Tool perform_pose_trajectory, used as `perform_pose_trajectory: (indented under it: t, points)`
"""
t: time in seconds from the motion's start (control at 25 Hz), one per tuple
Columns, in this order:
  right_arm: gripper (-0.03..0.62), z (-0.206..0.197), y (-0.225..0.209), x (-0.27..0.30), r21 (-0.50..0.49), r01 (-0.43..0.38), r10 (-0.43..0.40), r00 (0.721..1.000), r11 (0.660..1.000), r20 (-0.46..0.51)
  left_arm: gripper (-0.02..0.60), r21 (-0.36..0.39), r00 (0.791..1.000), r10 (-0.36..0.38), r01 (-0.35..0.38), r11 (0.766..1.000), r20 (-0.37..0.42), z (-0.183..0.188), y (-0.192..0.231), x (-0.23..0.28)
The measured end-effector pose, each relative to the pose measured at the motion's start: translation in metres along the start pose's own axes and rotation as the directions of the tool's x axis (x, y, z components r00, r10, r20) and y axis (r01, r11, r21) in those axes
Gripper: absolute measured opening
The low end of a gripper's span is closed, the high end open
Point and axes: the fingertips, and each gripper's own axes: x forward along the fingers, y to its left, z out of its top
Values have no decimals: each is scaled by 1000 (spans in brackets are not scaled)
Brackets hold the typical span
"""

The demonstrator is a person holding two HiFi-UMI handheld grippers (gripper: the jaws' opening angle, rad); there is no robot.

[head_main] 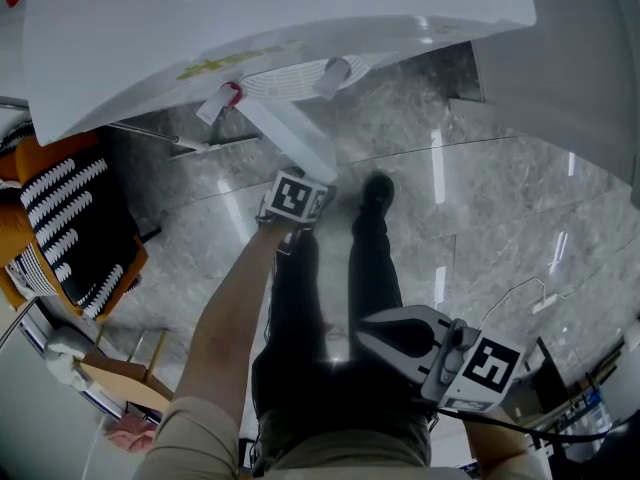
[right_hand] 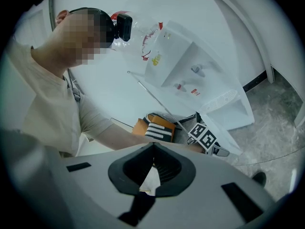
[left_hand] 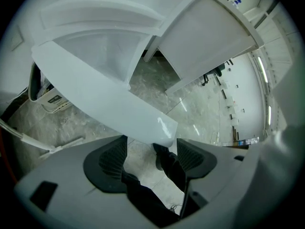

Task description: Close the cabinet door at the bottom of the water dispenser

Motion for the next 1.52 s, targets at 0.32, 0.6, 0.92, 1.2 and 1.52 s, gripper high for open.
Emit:
perform_pose_trajectory:
  t: [0.32,0.6,0.92,1.2,1.52]
  points:
    - [15,0,-4,-6,-3,6,-6,1000,1000,3,313,35,1000,4,-4,999,6,14,-7,2]
    - [15,3,-8,-11,3,9,-9,1000,1000,15,311,68,999,-4,1,998,34,32,-16,4]
    - [15,6,-13,-16,11,14,-14,999,1000,36,313,152,999,22,-26,988,32,47,-21,7]
    - [15,4,-17,-21,19,18,-19,999,1000,46,313,208,998,44,-52,977,41,59,-23,9]
    - [15,1,-22,-28,21,29,-30,999,999,45,311,199,999,30,-35,979,28,62,-26,21]
